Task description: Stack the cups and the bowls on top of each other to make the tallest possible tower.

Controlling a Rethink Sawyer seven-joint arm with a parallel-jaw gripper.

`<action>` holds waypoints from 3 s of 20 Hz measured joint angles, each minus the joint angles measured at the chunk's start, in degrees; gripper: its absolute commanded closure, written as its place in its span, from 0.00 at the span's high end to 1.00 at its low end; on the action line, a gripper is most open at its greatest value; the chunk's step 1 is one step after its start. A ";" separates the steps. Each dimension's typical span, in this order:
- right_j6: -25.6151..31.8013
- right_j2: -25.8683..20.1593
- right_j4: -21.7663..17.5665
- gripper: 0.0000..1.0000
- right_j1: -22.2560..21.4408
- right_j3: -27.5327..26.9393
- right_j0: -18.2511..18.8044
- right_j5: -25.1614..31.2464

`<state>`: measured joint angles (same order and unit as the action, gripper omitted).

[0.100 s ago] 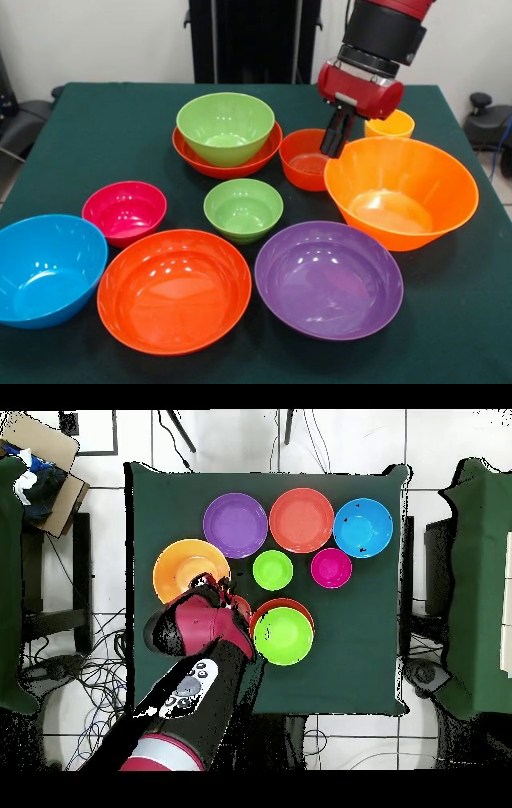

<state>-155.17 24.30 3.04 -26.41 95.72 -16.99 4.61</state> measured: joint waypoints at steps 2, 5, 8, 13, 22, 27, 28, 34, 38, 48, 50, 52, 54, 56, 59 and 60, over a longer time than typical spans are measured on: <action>0.00 0.00 0.01 1.00 -0.29 0.18 0.00 0.03; 0.00 0.00 0.00 1.00 -0.73 0.62 0.00 0.03; 0.00 0.01 0.01 1.00 -1.11 1.14 0.00 0.03; 0.00 -0.03 0.01 1.00 -1.20 2.11 0.28 0.03; 0.00 -0.62 0.00 1.00 -1.18 3.46 1.36 0.03; 0.00 -0.66 0.01 1.00 -0.48 3.46 1.24 0.02; 0.00 -0.68 0.01 1.00 -0.45 3.46 1.22 0.02; 0.00 -0.77 0.70 1.00 -0.43 3.45 0.46 0.09; 0.00 -0.78 1.73 1.00 -0.43 3.44 -0.65 0.82; 0.00 -0.87 3.39 1.00 1.11 2.78 -2.10 1.53; 0.00 -0.86 3.50 1.00 1.98 2.54 -2.11 1.53; 0.00 -0.85 3.63 1.00 3.01 2.20 -2.12 1.53; 0.00 -0.80 3.69 1.00 3.89 1.83 -2.15 1.53; 0.00 -0.68 3.73 1.00 5.21 1.28 -2.21 1.53; 0.00 -0.45 3.74 1.00 7.20 0.51 -2.21 1.51; 0.00 -0.39 3.74 1.00 7.57 0.33 -2.22 1.52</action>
<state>-155.17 23.91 6.78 -18.84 96.05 -19.21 6.13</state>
